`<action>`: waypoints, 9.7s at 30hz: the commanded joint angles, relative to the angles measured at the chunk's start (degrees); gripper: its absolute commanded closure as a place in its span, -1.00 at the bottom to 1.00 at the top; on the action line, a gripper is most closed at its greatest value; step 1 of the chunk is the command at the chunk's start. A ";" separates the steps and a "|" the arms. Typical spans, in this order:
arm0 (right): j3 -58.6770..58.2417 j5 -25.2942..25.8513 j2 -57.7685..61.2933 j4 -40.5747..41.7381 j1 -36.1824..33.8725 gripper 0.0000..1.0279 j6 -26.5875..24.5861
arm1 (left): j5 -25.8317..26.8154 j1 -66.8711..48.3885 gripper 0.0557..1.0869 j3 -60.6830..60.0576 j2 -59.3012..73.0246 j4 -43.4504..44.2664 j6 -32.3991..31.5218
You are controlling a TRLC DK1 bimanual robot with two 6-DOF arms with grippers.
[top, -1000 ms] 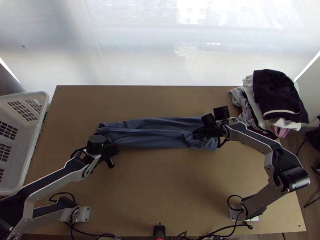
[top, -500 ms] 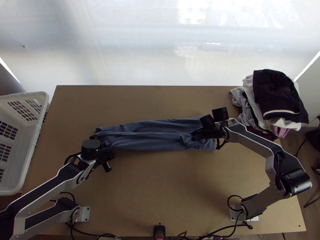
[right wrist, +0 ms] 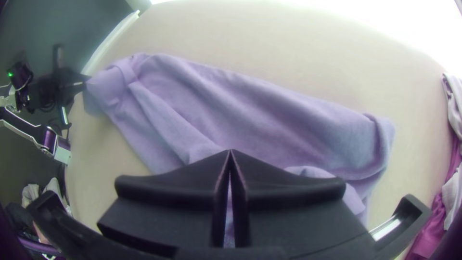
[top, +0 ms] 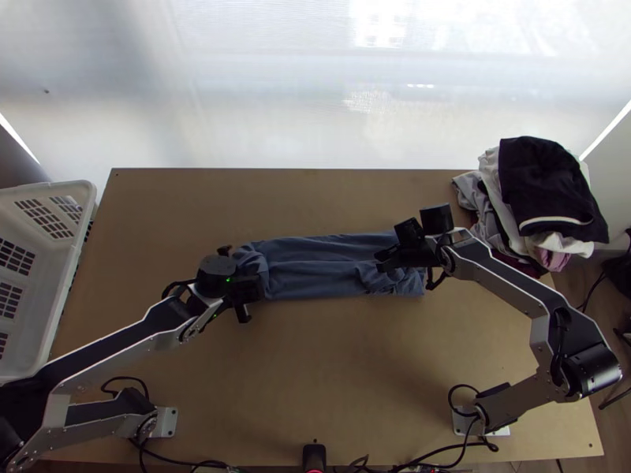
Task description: Fold the t-shirt
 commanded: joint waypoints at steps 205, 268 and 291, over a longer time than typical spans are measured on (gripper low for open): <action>2.53 -3.47 -2.19 -11.52 -20.96 0.95 -16.88 | 12.52 -13.38 0.93 64.62 53.21 -35.01 -33.07; 3.24 22.55 -2.46 -14.59 23.16 -0.91 2.63 | 4.08 1.03 -0.91 36.67 25.08 -18.75 -17.42; 22.31 55.68 18.81 -17.49 37.22 -0.90 10.01 | 4.52 7.36 -0.90 29.47 15.50 -18.13 -17.42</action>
